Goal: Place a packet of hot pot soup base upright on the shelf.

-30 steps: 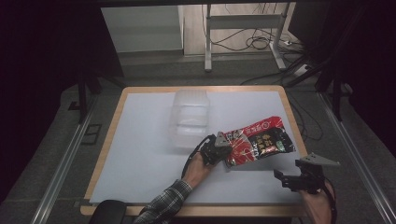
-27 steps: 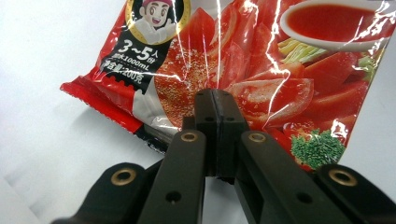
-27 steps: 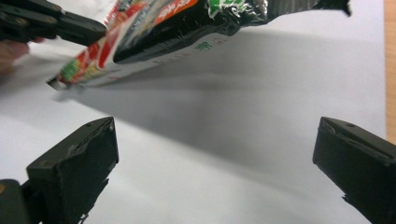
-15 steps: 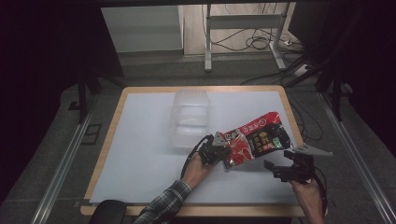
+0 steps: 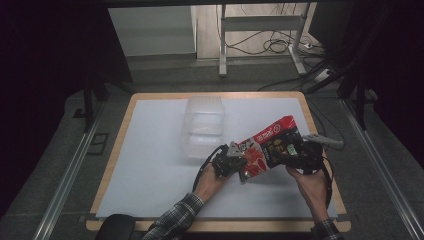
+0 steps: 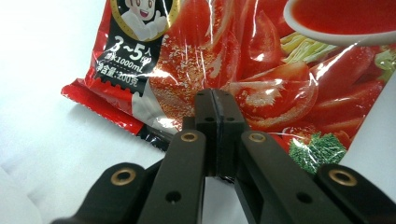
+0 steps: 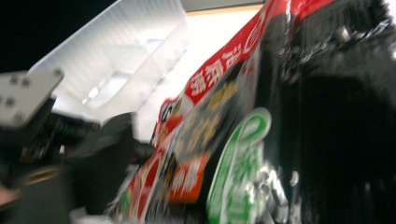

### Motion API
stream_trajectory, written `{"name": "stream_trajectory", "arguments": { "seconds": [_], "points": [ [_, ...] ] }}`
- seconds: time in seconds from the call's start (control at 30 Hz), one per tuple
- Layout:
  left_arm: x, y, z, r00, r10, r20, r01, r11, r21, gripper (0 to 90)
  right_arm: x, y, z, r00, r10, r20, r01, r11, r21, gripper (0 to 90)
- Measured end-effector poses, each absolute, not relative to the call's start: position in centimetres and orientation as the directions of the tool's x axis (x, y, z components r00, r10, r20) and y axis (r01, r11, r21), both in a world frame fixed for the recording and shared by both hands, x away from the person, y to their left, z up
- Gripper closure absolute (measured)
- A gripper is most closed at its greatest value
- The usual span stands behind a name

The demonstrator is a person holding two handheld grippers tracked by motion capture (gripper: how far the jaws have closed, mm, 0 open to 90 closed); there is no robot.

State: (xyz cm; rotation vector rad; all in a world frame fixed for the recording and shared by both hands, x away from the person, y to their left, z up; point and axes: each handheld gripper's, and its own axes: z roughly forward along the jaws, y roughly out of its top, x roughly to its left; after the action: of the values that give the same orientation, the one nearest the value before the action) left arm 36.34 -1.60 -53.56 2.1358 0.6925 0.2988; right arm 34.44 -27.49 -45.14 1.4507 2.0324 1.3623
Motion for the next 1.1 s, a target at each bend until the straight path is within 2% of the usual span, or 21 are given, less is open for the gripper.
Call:
{"name": "stream_trajectory", "arguments": {
  "seconds": [0.03,0.07,0.1,0.13,0.17,0.2,0.23,0.27,0.33,0.37,0.57,0.67,0.73,0.87,0.9,0.93,1.07,1.1],
  "points": [
    [36.3,-1.6,-53.6,0.819,0.574,-0.027,0.369,-0.49,0.789,90.0,34.6,-27.4,-45.0,-0.436,0.858,0.272,0.566,0.026,0.824,32.8],
    [36.3,-1.6,-53.6,0.819,0.574,-0.026,0.369,-0.492,0.789,90.0,34.9,-27.2,-44.8,-0.431,0.864,0.259,0.551,0.025,0.834,44.1],
    [36.3,-1.6,-53.6,0.817,0.576,-0.03,0.372,-0.486,0.791,90.0,34.9,-27.2,-44.8,-0.431,0.864,0.259,0.551,0.025,0.834,44.1],
    [36.3,-1.6,-53.6,0.817,0.576,-0.032,0.372,-0.485,0.792,90.0,35.1,-27.1,-44.6,-0.434,0.869,0.236,0.529,0.034,0.848,54.8],
    [36.4,-1.6,-53.6,0.821,0.571,-0.025,0.369,-0.496,0.786,90.0,35.1,-27.1,-44.6,-0.434,0.869,0.236,0.529,0.034,0.848,54.8],
    [36.4,-1.6,-53.5,0.82,0.572,-0.028,0.371,-0.494,0.786,90.0,35.2,-26.9,-44.5,-0.432,0.874,0.223,0.521,0.04,0.852,59.0],
    [36.3,-1.6,-53.3,0.821,0.571,-0.021,0.37,-0.505,0.78,89.9,35.1,-26.6,-44.2,-0.429,0.885,0.182,0.497,0.062,0.865,67.0],
    [36.2,-1.7,-53.3,0.818,0.575,-0.018,0.37,-0.502,0.781,89.9,35.1,-26.4,-44.1,-0.426,0.888,0.174,0.494,0.067,0.867,68.6],
    [36.1,-1.6,-53.2,0.822,0.569,0.002,0.357,-0.518,0.778,87.8,35.2,-26.2,-43.9,-0.424,0.89,0.165,0.486,0.07,0.871,70.4],
    [36.0,-1.4,-53.1,0.817,0.575,0.037,0.339,-0.531,0.777,82.1,35.2,-26.1,-43.8,-0.427,0.889,0.162,0.485,0.074,0.871,70.6],
    [35.2,-1.0,-52.5,0.834,0.55,0.047,0.307,-0.534,0.788,70.5,35.2,-25.7,-42.9,-0.437,0.887,0.15,0.473,0.084,0.877,72.7],
    [34.5,-1.0,-52.1,0.842,0.537,0.046,0.299,-0.536,0.79,62.6,35.2,-25.5,-42.3,-0.462,0.875,0.144,0.469,0.104,0.877,72.5],
    [34.1,-0.7,-51.9,0.851,0.523,0.043,0.29,-0.538,0.791,52.6,35.2,-25.2,-41.8,-0.489,0.864,0.119,0.463,0.141,0.875,72.4],
    [33.6,-0.3,-51.4,0.857,0.515,0.032,0.292,-0.535,0.793,41.9,35.0,-24.8,-41.2,-0.508,0.856,0.101,0.456,0.167,0.874,72.3],
    [33.4,-0.1,-51.3,0.86,0.511,0.019,0.298,-0.532,0.792,41.9,35.0,-24.7,-41.0,-0.513,0.853,0.101,0.455,0.169,0.874,72.3],
    [32.9,0.3,-51.3,0.863,0.505,0.017,0.293,-0.528,0.797,36.4,35.0,-24.6,-40.8,-0.516,0.85,0.11,0.457,0.164,0.874,72.2],
    [32.2,0.9,-51.5,0.863,0.505,-0.024,0.312,-0.495,0.81,29.4,35.1,-24.6,-40.4,-0.52,0.845,0.123,0.465,0.159,0.871,72.3],
    [32.1,1.3,-51.5,0.87,0.493,-0.013,0.306,-0.519,0.798,27.8,35.2,-24.6,-40.4,-0.522,0.844,0.125,0.465,0.158,0.871,72.3]
  ]
}}
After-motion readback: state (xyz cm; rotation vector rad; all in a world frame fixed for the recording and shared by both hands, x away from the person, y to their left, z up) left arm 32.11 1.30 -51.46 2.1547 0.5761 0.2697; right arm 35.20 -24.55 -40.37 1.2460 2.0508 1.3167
